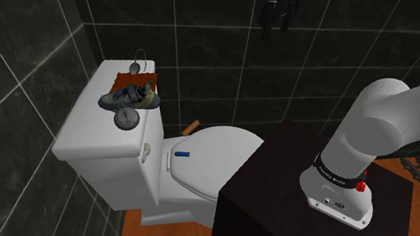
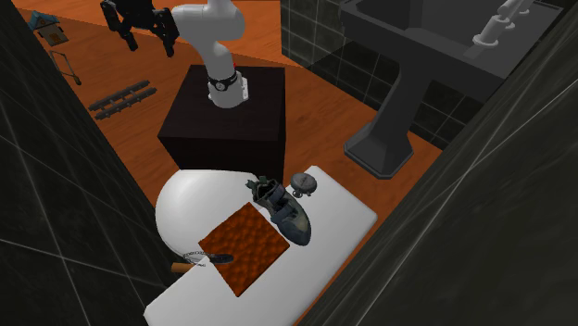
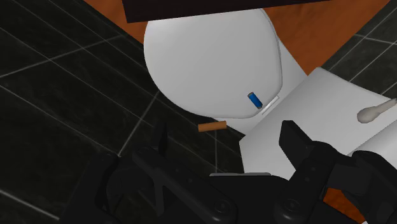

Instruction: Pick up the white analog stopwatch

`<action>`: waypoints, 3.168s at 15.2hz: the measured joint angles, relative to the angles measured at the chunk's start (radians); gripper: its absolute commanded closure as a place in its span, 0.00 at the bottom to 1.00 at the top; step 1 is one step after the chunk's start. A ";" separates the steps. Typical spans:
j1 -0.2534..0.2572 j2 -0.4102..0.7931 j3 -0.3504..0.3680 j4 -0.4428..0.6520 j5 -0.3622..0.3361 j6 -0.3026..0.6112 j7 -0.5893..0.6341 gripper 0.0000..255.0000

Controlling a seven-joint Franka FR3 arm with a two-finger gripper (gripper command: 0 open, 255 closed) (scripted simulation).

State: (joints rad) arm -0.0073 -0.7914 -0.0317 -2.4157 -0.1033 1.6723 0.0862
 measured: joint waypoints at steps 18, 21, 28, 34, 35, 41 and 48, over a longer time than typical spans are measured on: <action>0.098 0.440 0.230 0.148 0.108 0.246 0.268 0.00; 0.110 0.543 0.266 0.208 0.103 0.282 0.318 0.00; 0.149 0.784 0.339 0.381 0.059 0.328 0.443 0.00; 0.204 1.013 0.371 0.584 -0.007 0.329 0.542 0.00; 0.215 1.059 0.372 0.629 -0.020 0.324 0.555 0.00; 0.279 1.239 0.374 0.817 -0.069 0.301 0.612 0.00; 0.292 1.271 0.378 0.804 -0.081 0.359 0.626 1.00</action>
State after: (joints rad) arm 0.2851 0.4801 0.3460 -1.6121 -0.1842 2.0318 0.7118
